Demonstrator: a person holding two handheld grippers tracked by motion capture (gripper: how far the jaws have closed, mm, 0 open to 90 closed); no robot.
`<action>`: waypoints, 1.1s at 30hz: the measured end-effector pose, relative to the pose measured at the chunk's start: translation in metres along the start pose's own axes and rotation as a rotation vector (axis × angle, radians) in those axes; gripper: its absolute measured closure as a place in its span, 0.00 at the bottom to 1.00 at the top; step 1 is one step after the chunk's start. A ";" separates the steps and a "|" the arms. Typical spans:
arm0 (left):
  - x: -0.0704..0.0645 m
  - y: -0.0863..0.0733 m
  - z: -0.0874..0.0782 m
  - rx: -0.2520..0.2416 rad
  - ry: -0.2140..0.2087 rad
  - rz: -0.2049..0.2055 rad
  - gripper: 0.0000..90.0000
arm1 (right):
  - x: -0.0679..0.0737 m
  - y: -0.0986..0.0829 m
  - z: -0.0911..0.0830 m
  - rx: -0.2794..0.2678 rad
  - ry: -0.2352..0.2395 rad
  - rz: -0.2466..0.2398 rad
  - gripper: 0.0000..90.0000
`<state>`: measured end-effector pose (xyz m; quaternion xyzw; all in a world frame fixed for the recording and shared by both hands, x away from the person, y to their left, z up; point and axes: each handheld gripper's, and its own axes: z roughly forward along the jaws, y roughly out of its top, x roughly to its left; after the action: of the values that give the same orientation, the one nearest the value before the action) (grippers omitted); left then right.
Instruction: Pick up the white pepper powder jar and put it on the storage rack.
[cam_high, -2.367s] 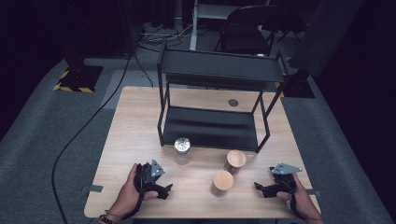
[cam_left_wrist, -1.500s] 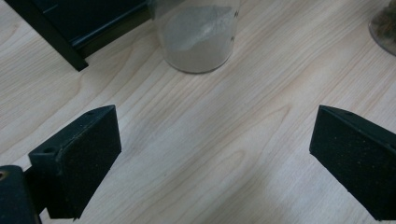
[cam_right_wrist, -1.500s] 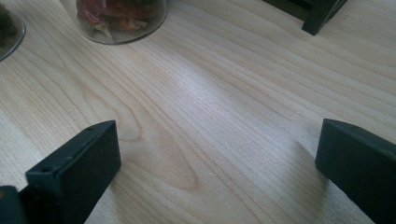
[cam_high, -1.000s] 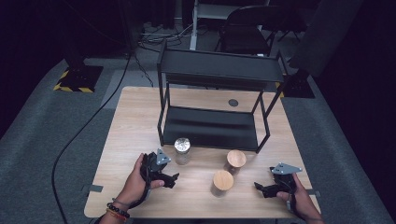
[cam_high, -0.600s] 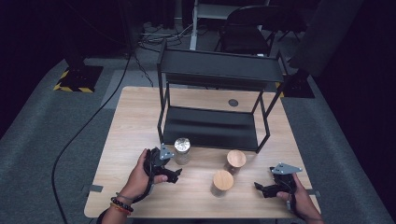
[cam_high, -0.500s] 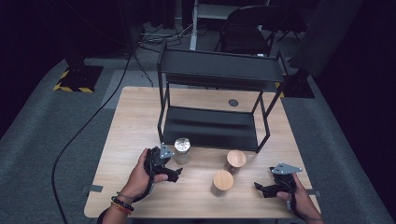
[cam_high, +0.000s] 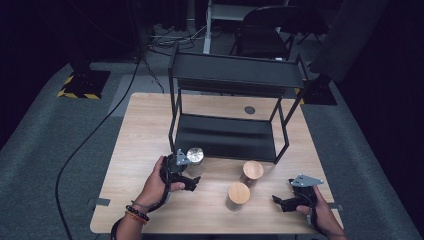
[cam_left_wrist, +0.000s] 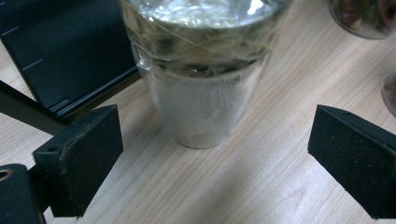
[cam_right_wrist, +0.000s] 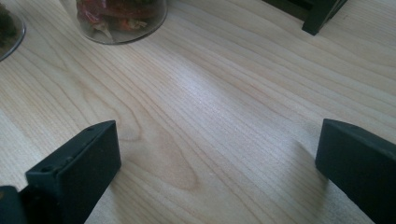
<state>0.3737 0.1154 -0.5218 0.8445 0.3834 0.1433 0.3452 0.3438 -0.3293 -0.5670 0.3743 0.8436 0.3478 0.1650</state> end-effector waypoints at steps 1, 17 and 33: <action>0.001 0.001 0.000 -0.004 0.000 -0.003 0.03 | 0.000 0.000 0.000 0.000 0.000 0.000 0.00; 0.001 0.014 0.016 -0.018 0.016 -0.030 0.04 | 0.000 0.000 0.000 0.000 0.000 0.000 0.00; -0.002 0.018 0.028 -0.005 0.071 -0.022 0.19 | 0.000 0.000 0.000 0.000 0.000 0.000 0.00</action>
<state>0.3963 0.0919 -0.5292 0.8336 0.4045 0.1705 0.3352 0.3438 -0.3293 -0.5670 0.3743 0.8436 0.3479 0.1648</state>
